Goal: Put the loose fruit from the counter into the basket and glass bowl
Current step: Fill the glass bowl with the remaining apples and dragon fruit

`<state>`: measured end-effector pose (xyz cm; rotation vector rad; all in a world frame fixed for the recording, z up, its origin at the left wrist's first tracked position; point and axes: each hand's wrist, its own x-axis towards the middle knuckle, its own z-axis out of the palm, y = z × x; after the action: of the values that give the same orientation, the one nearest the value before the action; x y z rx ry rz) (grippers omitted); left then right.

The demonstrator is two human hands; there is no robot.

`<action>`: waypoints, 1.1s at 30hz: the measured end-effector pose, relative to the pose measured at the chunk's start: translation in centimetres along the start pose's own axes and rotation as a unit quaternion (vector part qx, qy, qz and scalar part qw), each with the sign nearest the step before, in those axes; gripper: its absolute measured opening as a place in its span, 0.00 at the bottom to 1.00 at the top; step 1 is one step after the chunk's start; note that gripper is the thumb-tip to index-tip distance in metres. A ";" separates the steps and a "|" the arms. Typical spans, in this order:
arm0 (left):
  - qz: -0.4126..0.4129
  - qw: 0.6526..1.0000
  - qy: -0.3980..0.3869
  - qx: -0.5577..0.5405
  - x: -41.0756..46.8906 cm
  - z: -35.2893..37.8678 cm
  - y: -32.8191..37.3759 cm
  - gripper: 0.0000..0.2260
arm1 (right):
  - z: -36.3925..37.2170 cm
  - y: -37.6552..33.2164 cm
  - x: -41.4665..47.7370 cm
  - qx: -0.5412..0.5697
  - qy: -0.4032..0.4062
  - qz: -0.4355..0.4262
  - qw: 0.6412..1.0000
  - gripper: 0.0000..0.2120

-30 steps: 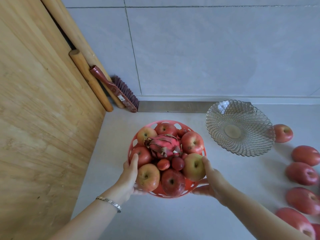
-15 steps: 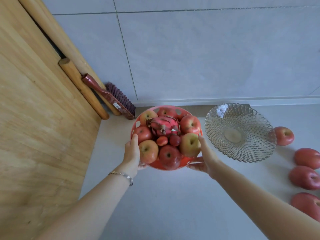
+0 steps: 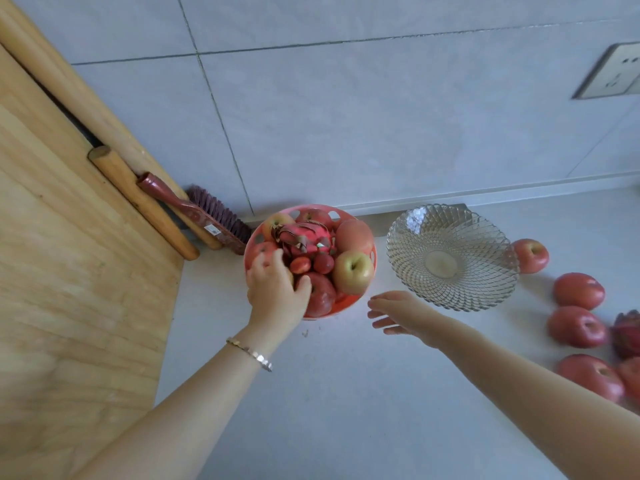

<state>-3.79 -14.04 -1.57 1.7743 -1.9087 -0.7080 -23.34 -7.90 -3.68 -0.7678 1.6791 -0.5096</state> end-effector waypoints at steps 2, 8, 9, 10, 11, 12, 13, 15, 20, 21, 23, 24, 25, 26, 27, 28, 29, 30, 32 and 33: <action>0.126 0.992 -0.004 0.011 -1.5 0.3 1.3 0.14 | -0.7 1.1 -1.4 -0.018 0.004 0.007 1.000 0.08; 0.203 0.958 -0.203 0.008 -5.5 4.8 5.8 0.05 | -5.1 6.5 -5.5 0.016 0.087 0.029 0.996 0.05; 0.170 0.957 -0.235 0.019 -5.6 6.0 6.0 0.05 | -5.9 7.1 -5.9 0.024 0.097 0.030 0.995 0.05; 0.127 0.954 -0.270 0.010 -5.9 7.5 6.4 0.04 | -7.1 8.0 -6.6 0.031 0.107 0.030 0.993 0.05; 0.082 0.951 -0.299 -0.006 -6.1 9.0 6.7 0.04 | -8.1 8.6 -7.2 0.035 0.113 0.028 0.993 0.05; 0.043 0.946 -0.322 -0.021 -6.2 10.4 7.0 0.04 | -9.3 9.2 -7.7 0.036 0.119 0.025 0.992 0.05; 0.018 0.941 -0.336 -0.031 -6.3 12.0 7.7 0.04 | -10.7 9.9 -8.0 0.031 0.125 0.021 0.991 0.05; -0.030 0.935 -0.349 -0.050 -6.2 14.3 8.9 0.05 | -12.8 10.9 -8.2 0.021 0.136 0.014 0.990 0.06; -0.259 0.901 -0.254 -0.238 -5.7 20.2 14.0 0.10 | -19.3 13.8 -7.9 0.022 0.126 -0.016 0.992 0.07; -0.297 0.885 -0.225 -0.280 -5.5 21.3 14.8 0.10 | -20.8 14.5 -7.8 0.016 0.128 -0.026 0.991 0.07; -0.345 0.850 -0.169 -0.359 -5.3 23.2 16.2 0.06 | -23.8 15.8 -7.8 -0.013 0.131 -0.053 0.990 0.06; -0.359 0.836 -0.146 -0.389 -5.1 23.5 16.5 0.03 | -24.7 16.1 -7.7 -0.039 0.133 -0.062 0.988 0.05; -0.370 0.824 -0.128 -0.410 -5.0 23.9 16.9 0.03 | -25.8 16.4 -7.7 -0.072 0.131 -0.069 0.986 0.04; -0.373 0.817 -0.117 -0.423 -5.0 24.3 17.3 0.04 | -26.9 16.7 -7.8 -0.111 0.132 -0.076 0.982 0.05; -0.376 0.814 -0.109 -0.429 -5.1 24.6 17.6 0.05 | -27.8 17.1 -7.8 -0.153 0.138 -0.085 0.975 0.06; -0.380 0.813 -0.103 -0.429 -5.4 24.6 17.8 0.05 | -28.4 17.4 -7.6 -0.195 0.146 -0.097 0.965 0.10; -0.390 0.809 -0.099 -0.428 -5.8 24.7 18.0 0.06 | -28.9 17.8 -7.5 -0.242 0.147 -0.110 0.953 0.14; -0.400 0.805 -0.096 -0.428 -6.4 24.6 18.1 0.07 | -29.0 18.2 -7.5 -0.291 0.137 -0.129 0.938 0.17; -0.413 0.801 -0.101 -0.423 -7.7 24.2 18.0 0.07 | -28.9 19.1 -7.4 -0.409 0.087 -0.157 0.895 0.26; -0.415 0.802 -0.103 -0.417 -8.4 23.9 17.8 0.08 | -28.7 19.5 -7.2 -0.468 0.051 -0.163 0.867 0.31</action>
<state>-31.86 -3.15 -8.58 1.8436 -0.5473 -1.7552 -54.55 8.91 -5.23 -1.7748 1.8817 0.0986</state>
